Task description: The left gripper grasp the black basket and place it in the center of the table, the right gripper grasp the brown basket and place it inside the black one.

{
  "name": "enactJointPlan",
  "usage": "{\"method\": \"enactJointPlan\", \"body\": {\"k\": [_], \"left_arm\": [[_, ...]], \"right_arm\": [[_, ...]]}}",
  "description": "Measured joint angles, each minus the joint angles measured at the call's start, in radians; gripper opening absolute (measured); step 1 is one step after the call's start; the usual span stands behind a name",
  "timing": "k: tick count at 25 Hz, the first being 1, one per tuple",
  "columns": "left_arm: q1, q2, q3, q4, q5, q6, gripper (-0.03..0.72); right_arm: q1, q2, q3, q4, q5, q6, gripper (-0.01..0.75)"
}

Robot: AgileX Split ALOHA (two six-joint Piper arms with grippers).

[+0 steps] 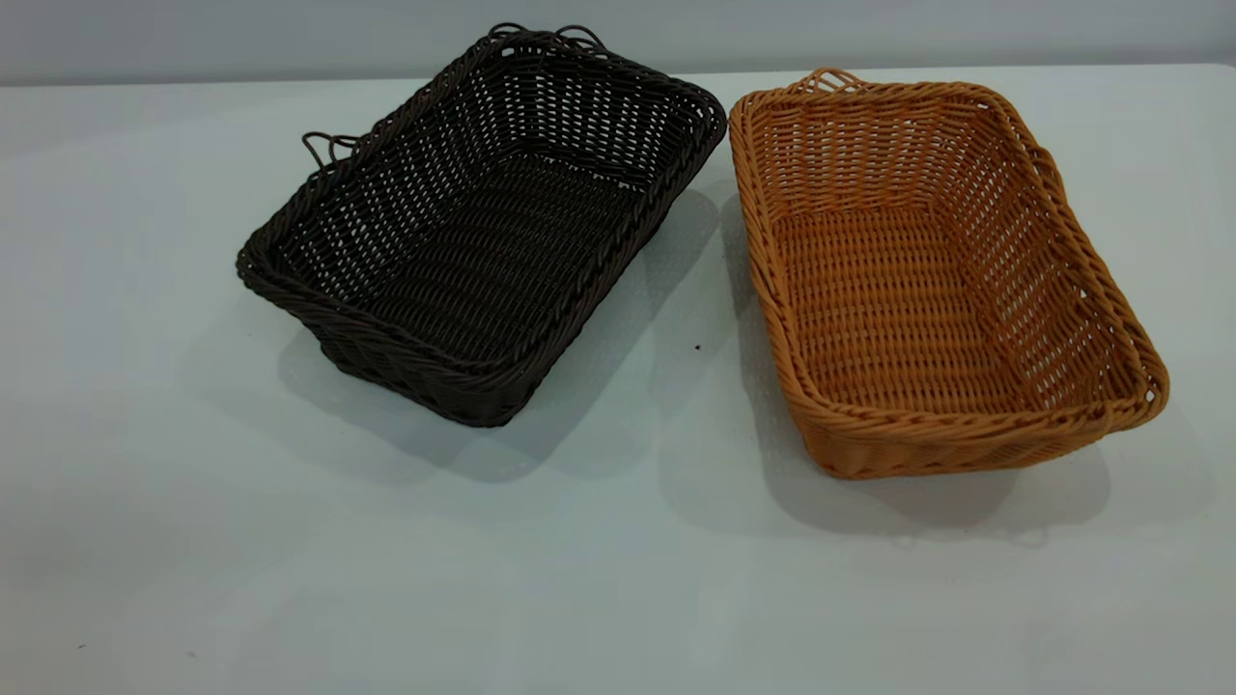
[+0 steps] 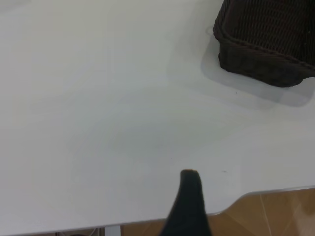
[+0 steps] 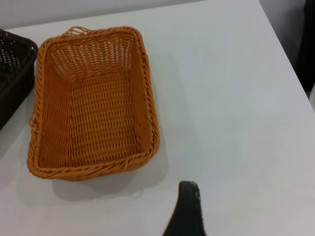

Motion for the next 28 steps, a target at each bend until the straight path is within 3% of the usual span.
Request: {"method": "enactJointPlan", "body": {"k": [7,11,24,28], "left_arm": [[-0.009,0.029,-0.012,-0.019,-0.023,-0.043,0.583],[-0.012,0.194,-0.071,-0.019,-0.095,-0.047,0.583],[-0.013,1.104,-0.346,-0.063,-0.572,0.105,0.583],[-0.062,1.351,-0.460,-0.091,-0.661,0.141,0.583]], "right_arm": [[0.000,0.000,0.000,0.017,-0.001,0.000,0.563],[0.000,0.000,0.000,0.022,-0.001,0.002,0.563],[0.000,0.000,0.000,0.031,-0.009,0.026,0.563],[0.001,0.058,-0.007,0.048,-0.015,0.026,0.563]]}}
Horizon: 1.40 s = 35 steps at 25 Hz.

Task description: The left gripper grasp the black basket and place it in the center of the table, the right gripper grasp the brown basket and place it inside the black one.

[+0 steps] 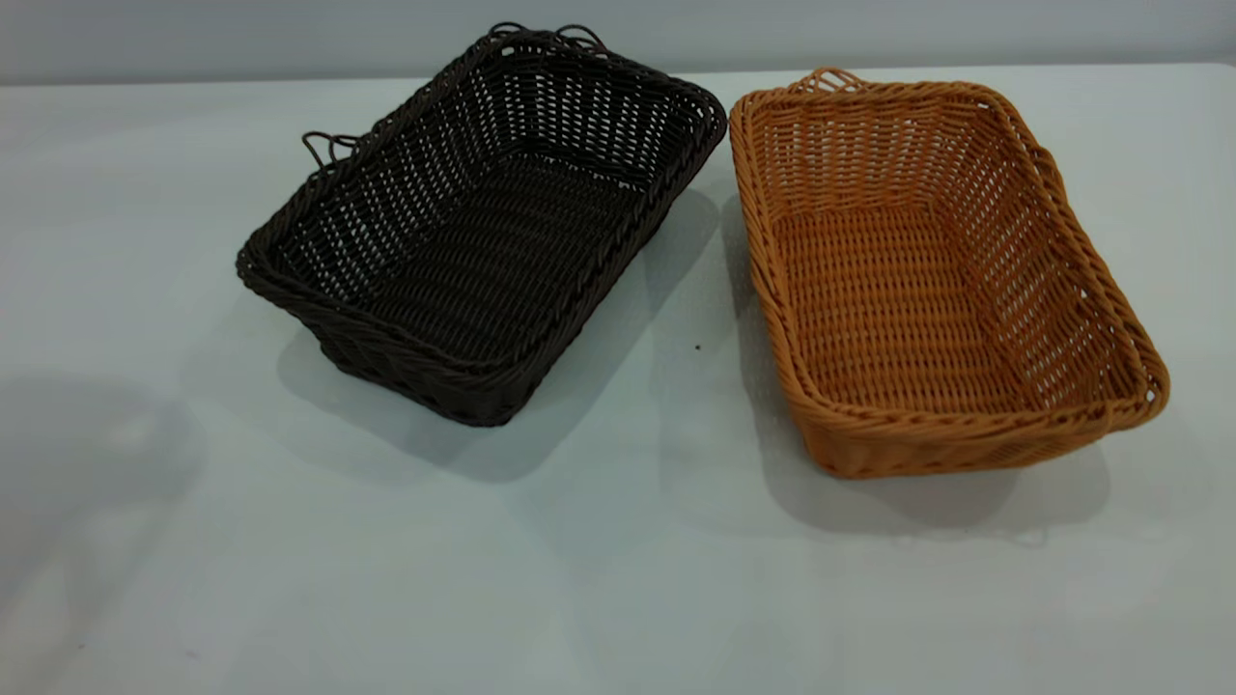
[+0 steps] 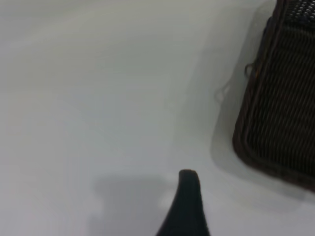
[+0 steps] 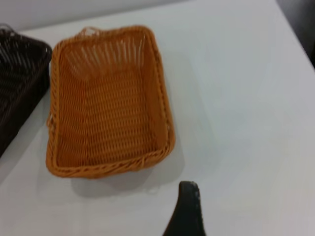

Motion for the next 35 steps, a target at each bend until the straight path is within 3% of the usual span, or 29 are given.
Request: {"method": "enactJointPlan", "body": {"k": [5,12,22,28,31,33,35], "left_arm": [[-0.073,0.266,-0.155,-0.008,-0.072,0.037,0.583],[-0.141,0.637,-0.394,-0.008,-0.087,0.085,0.583],[-0.190,0.963,-0.659,-0.015,-0.065,0.118,0.583],[-0.192,1.067,-0.736,-0.015,-0.056,0.124,0.580],[-0.192,1.100,-0.749,-0.015,-0.064,0.126,0.522],[-0.192,1.113,-0.751,-0.015,-0.071,0.126,0.437],[-0.192,1.121,-0.753,-0.022,-0.076,0.130,0.298]], "right_arm": [[0.000,0.146,-0.045,0.040,-0.033,0.000,0.563],[0.000,0.436,-0.053,0.194,-0.144,-0.051,0.563],[0.000,0.917,-0.053,0.412,-0.252,-0.165,0.563],[0.000,1.158,-0.053,0.615,-0.290,-0.257,0.563],[0.000,1.272,-0.054,0.727,-0.307,-0.291,0.563],[0.007,1.363,-0.055,0.803,-0.323,-0.314,0.563],[0.032,1.448,-0.056,0.880,-0.346,-0.341,0.563]]}}
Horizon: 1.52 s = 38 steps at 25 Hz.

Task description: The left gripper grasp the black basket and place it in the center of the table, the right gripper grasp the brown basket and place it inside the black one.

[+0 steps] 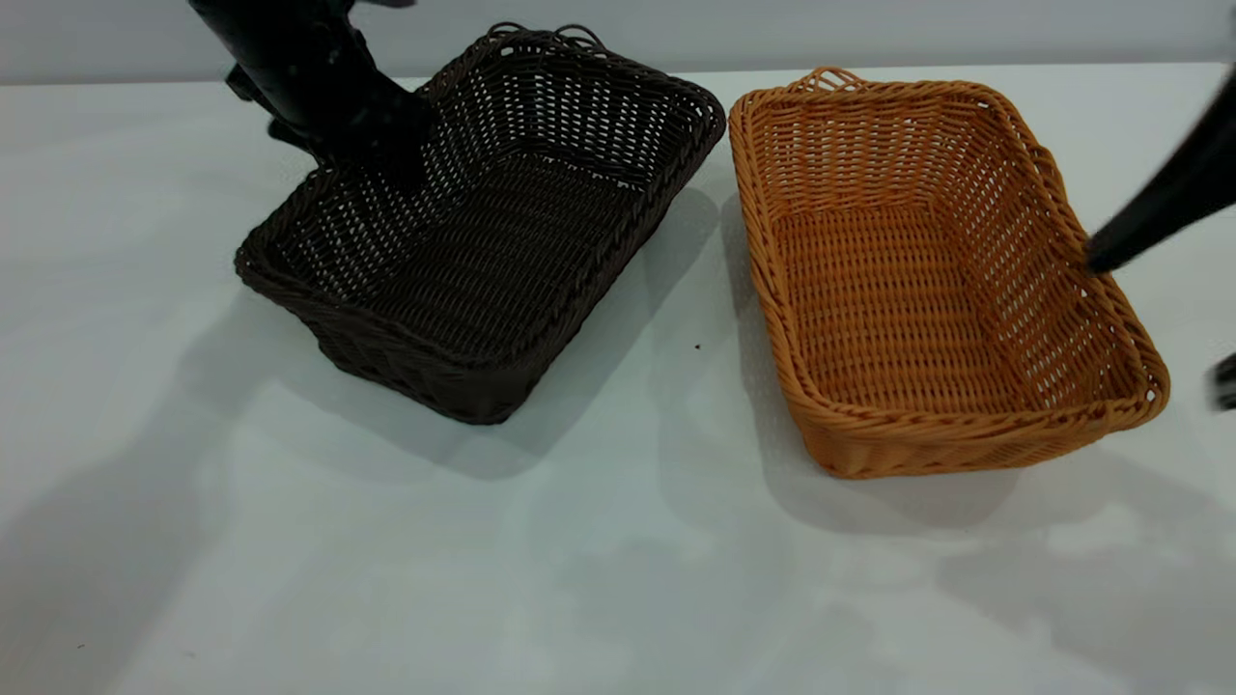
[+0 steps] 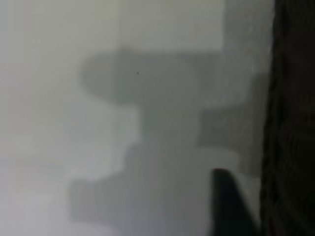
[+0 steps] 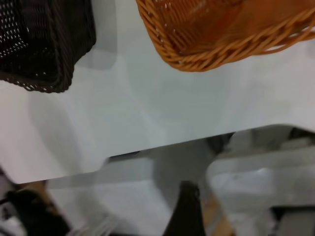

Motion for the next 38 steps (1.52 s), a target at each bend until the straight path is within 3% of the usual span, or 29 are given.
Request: {"method": "enactJointPlan", "body": {"k": [3,8,18,21,24,26,28,33,38], "left_arm": [[-0.004,0.000,-0.002,-0.006,-0.006,0.033,0.085],[0.007,-0.040,-0.002,-0.009,0.006,0.061,0.077],[0.056,-0.241,-0.002,0.018,0.026,0.094,0.076],[0.056,-0.248,-0.002,0.019,0.054,0.103,0.076],[0.056,-0.248,-0.001,0.020,0.079,0.119,0.076],[0.056,-0.248,-0.001,0.020,0.092,0.146,0.076],[0.056,-0.248,-0.001,0.020,0.098,0.180,0.076],[0.047,-0.248,-0.001,-0.020,0.152,0.415,0.076],[-0.019,-0.221,-0.001,-0.178,0.282,0.846,0.076]], "right_arm": [[0.059,0.129,-0.004,0.143,-0.054,-0.039,0.563],[0.128,0.331,-0.010,0.402,-0.120,-0.115,0.561],[0.137,0.608,-0.079,0.752,-0.239,-0.356,0.497],[0.137,0.633,-0.106,0.784,-0.304,-0.397,0.445],[0.130,0.641,-0.134,0.795,-0.371,-0.449,0.305],[0.102,0.641,-0.150,0.806,-0.377,-0.473,0.161],[0.050,0.640,-0.174,0.802,-0.366,-0.524,0.087],[-0.135,0.617,-0.235,0.707,-0.277,-0.644,0.078],[-0.316,0.576,-0.364,0.561,-0.028,-0.658,0.076]]}}
